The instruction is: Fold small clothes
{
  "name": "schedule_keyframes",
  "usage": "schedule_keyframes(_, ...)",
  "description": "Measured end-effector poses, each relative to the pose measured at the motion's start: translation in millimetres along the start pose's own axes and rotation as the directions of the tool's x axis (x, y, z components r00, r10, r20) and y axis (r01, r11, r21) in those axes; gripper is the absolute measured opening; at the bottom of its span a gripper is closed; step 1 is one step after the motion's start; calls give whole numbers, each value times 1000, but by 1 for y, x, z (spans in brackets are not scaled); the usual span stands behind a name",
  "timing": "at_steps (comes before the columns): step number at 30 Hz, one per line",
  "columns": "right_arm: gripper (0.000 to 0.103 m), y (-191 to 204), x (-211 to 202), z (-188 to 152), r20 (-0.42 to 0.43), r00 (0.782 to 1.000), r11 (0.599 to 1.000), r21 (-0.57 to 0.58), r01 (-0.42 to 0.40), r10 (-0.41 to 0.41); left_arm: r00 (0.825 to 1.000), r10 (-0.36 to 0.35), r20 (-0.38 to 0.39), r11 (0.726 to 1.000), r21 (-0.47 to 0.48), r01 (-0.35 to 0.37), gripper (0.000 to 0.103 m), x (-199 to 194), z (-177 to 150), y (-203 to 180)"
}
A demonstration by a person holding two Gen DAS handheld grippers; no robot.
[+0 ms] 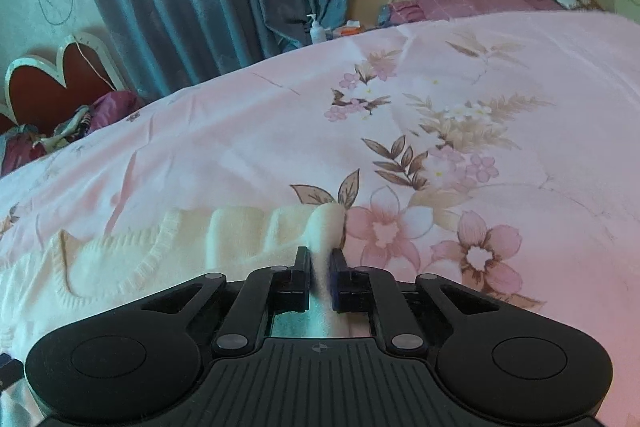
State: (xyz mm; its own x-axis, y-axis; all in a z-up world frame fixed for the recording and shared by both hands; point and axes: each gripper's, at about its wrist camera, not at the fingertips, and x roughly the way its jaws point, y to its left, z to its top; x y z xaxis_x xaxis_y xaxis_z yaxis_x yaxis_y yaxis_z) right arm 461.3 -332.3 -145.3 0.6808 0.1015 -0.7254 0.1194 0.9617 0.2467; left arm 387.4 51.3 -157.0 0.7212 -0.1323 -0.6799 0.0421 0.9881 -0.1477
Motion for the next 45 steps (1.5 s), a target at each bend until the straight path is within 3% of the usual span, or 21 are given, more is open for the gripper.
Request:
schedule_keyframes(2,6,-3,1,-5,19,998,998,-18,63,-62,1000,-2,1,1000,-2,2,56,0,2,-3)
schedule_keyframes(9,6,3,-10,-3,41,995,995,-41,88,-86,1000,14,-12,1000,25,-14,61,5,4,-8)
schedule_keyframes(10,12,6,-15,-4,59,994,994,-58,95,-92,1000,15,-19,1000,18,-14,61,5,5,-7)
schedule_keyframes(11,25,9,-21,-5,79,993,993,-70,94,-88,1000,15,-22,1000,16,-15,61,5,6,-7)
schedule_keyframes(13,31,17,-31,-6,91,995,995,-84,50,-43,1000,19,-24,1000,22,-19,61,5,6,-9)
schedule_keyframes(20,31,66,-42,-31,33,998,979,-201,-44,52,999,36,-31,998,60,-34,65,5,4,-14)
schedule_keyframes(24,31,80,-35,-57,-16,999,959,-280,-37,34,999,32,-30,996,86,-29,66,3,2,-14)
schedule_keyframes(27,32,71,-34,-73,3,1000,942,-334,9,-9,999,28,-34,994,107,-24,66,0,-1,-12)
schedule_keyframes(31,32,62,-45,-74,9,999,957,-285,45,-44,998,42,-43,993,109,-37,67,-11,-3,-14)
schedule_keyframes(33,32,63,-44,-84,22,998,936,-347,65,-61,999,38,-37,991,130,-33,69,-13,-8,-14)
schedule_keyframes(35,32,60,-52,-82,28,996,947,-310,88,-83,999,39,-30,988,151,-34,70,-11,-12,-12)
schedule_keyframes(37,32,50,-53,-83,27,993,960,-255,115,-112,998,40,-47,991,128,-34,69,-14,-8,-11)
schedule_keyframes(40,32,53,-57,-80,18,992,949,-288,128,-128,997,42,-66,994,101,-35,69,-17,-4,-9)
schedule_keyframes(42,32,49,-62,-77,31,988,958,-241,153,-150,997,38,-74,996,85,-31,72,-21,-3,-8)
schedule_keyframes(45,32,52,-59,-80,5,983,938,-298,176,-183,995,42,-87,997,70,-36,76,-27,-3,-5)
